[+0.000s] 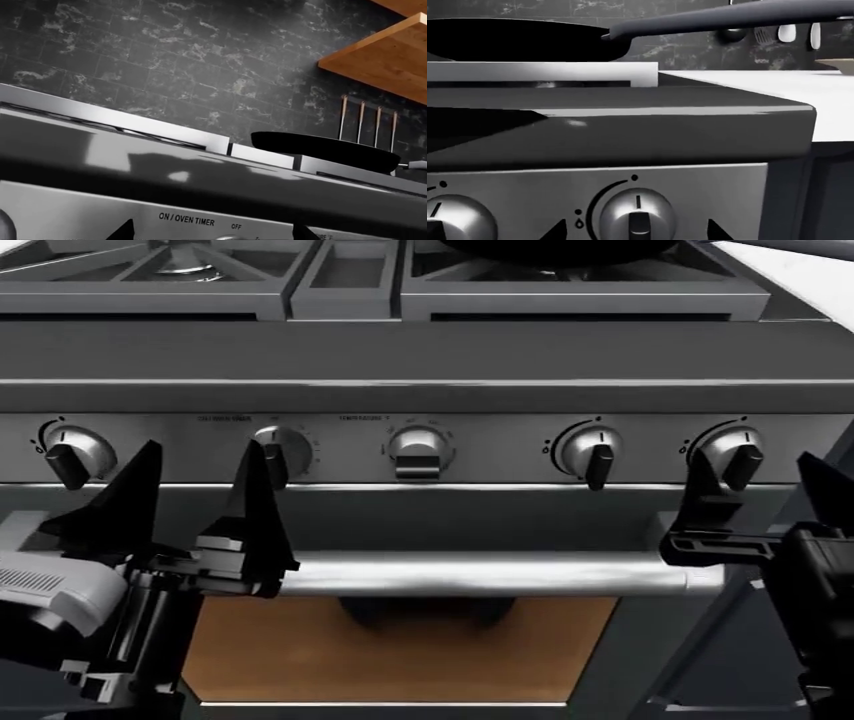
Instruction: Pick the croissant and place it on the pan. Then turn on the stove to warm the croissant.
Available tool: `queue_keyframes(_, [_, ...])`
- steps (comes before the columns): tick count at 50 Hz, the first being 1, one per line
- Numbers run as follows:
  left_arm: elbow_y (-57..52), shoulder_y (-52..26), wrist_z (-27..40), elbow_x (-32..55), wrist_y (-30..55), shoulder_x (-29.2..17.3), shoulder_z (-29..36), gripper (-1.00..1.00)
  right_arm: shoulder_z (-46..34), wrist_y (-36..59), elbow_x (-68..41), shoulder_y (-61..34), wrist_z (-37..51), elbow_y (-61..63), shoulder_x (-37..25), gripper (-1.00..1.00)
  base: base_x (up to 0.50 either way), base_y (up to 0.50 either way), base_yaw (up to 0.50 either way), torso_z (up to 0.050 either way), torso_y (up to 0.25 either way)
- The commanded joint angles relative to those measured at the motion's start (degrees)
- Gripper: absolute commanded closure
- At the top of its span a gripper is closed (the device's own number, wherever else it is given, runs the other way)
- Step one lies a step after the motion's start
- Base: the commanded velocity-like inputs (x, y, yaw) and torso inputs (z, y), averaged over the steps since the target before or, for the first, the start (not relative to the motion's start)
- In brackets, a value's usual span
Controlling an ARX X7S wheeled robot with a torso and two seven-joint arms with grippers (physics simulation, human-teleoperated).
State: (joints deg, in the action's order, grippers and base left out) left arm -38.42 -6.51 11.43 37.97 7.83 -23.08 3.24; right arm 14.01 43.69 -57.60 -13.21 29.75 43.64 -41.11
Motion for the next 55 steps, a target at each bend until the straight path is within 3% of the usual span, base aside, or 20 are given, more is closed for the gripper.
queue_keyframes(1, [0.34, -0.21, 0.21, -0.01, -0.04, -0.10, 0.14, -1.00, -2.31, -0.70, 2.10, -1.35, -1.69, -2.90, 0.52, -1.00, 0.00, 0.00, 0.00, 0.000, 0.000])
queue_keyframes(55, [1.29, -0.50, 0.81, 0.31, -0.46, -0.60, 0.91, -1.00, -3.71, -2.31, 3.26, -0.07, -1.87, -3.74, 1.64, -1.00, 0.00, 0.00, 0.00, 0.000, 0.000])
